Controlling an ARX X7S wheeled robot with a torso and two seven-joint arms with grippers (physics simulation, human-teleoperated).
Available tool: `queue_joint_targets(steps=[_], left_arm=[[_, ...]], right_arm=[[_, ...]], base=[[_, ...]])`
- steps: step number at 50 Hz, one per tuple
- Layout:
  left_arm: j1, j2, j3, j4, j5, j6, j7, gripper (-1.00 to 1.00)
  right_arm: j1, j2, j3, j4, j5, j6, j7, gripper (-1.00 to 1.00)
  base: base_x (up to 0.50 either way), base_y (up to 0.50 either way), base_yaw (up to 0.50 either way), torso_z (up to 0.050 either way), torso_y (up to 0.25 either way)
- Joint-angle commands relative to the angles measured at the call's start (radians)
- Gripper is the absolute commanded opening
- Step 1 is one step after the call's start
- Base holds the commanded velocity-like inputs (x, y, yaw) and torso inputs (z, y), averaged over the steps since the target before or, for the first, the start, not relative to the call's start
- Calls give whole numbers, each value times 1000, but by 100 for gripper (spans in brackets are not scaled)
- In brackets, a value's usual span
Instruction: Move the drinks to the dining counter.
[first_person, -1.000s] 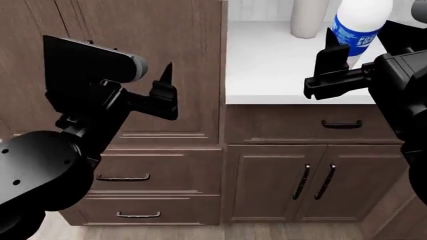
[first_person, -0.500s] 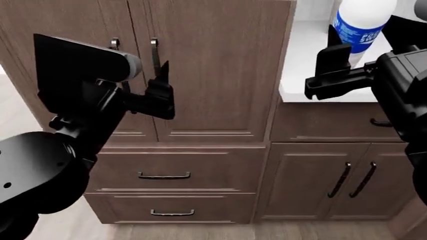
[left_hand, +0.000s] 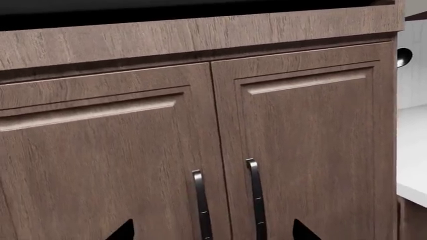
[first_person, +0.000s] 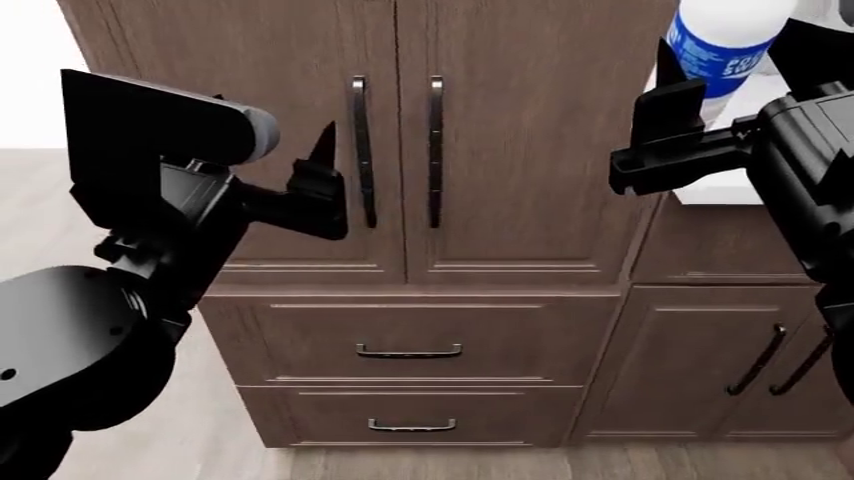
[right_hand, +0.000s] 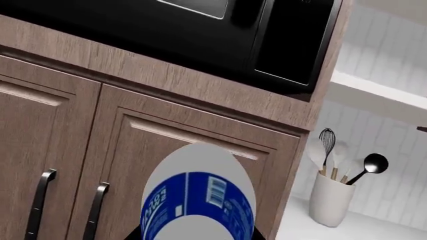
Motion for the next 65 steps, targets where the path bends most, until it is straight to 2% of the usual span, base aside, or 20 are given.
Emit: queue_joint_targets(steps=[1,18,27,65], left_arm=[[-9,2,10,-3,1,-5,-2,100],[11,-15,1,3,-2,7,-4,100],[18,-23,-4,2,1,17,1,100],[-18,-22,3,7,-24,3,-22,100]], right_arm=[[-14,19,15,-9,-26,-8,-7,-100],[-9,19,24,-12,-27,-8,-1,-100],[39,-11,-3,-26,4,88,19,-100],[33,26,16,-48,1,84,28,-100]], base=[[0,500,0,0,0],[-5,500,0,0,0],[-205,500,0,0,0],[-31,500,0,0,0]])
